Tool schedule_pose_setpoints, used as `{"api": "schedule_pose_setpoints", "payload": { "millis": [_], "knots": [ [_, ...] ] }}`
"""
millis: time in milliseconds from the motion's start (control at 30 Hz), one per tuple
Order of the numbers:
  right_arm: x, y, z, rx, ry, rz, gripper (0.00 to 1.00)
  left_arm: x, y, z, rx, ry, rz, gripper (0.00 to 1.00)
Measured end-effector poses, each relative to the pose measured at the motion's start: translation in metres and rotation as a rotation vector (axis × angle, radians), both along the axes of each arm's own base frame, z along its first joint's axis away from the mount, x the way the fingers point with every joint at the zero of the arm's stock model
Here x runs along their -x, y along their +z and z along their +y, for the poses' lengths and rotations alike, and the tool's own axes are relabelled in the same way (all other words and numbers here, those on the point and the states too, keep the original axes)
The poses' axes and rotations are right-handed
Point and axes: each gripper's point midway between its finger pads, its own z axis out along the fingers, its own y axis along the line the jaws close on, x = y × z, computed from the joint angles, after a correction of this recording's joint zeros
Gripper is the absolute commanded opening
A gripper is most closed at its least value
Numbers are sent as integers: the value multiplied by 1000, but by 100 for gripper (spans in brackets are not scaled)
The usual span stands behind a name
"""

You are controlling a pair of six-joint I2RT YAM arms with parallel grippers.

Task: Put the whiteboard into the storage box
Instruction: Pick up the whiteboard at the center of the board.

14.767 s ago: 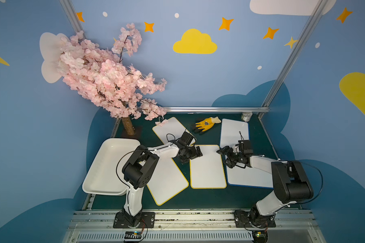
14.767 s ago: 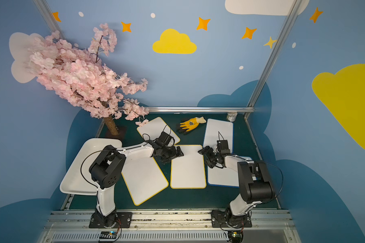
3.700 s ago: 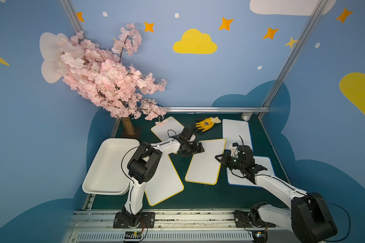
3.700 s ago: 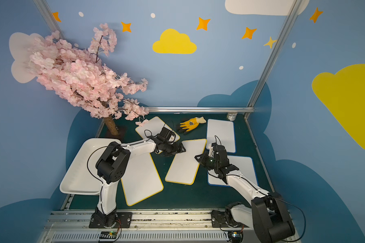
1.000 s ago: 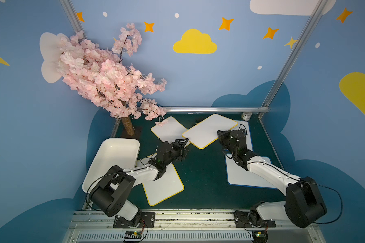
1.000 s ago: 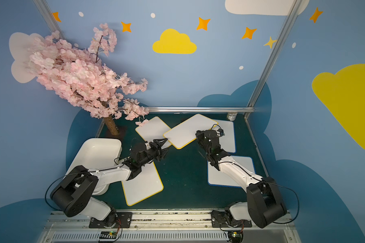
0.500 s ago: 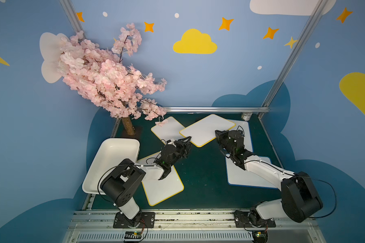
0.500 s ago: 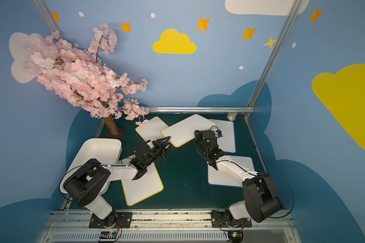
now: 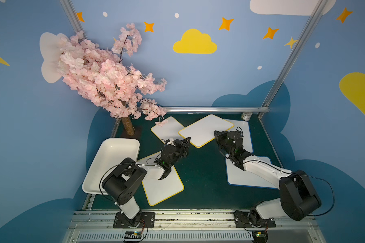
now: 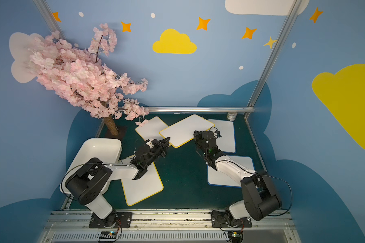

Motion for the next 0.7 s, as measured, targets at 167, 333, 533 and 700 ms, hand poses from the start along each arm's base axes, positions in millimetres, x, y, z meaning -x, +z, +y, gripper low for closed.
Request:
{"api": "schedule_pose_setpoints", "payload": {
  "millis": [167,333,533,700],
  "knots": [
    [-1,-2,3,-5,10,-7,0,-1,0,2,-25,8,-12,3],
    [0,-8,12,-7,51,-5,38,1,0,6,-73,20,-33,3],
    [12,-15,30,42,154,-2,69,17,-6,22,-192,30,-47,3],
    [19,-18,34,115,214,-13,75,36,6,42,-275,52,-88,3]
  ]
}}
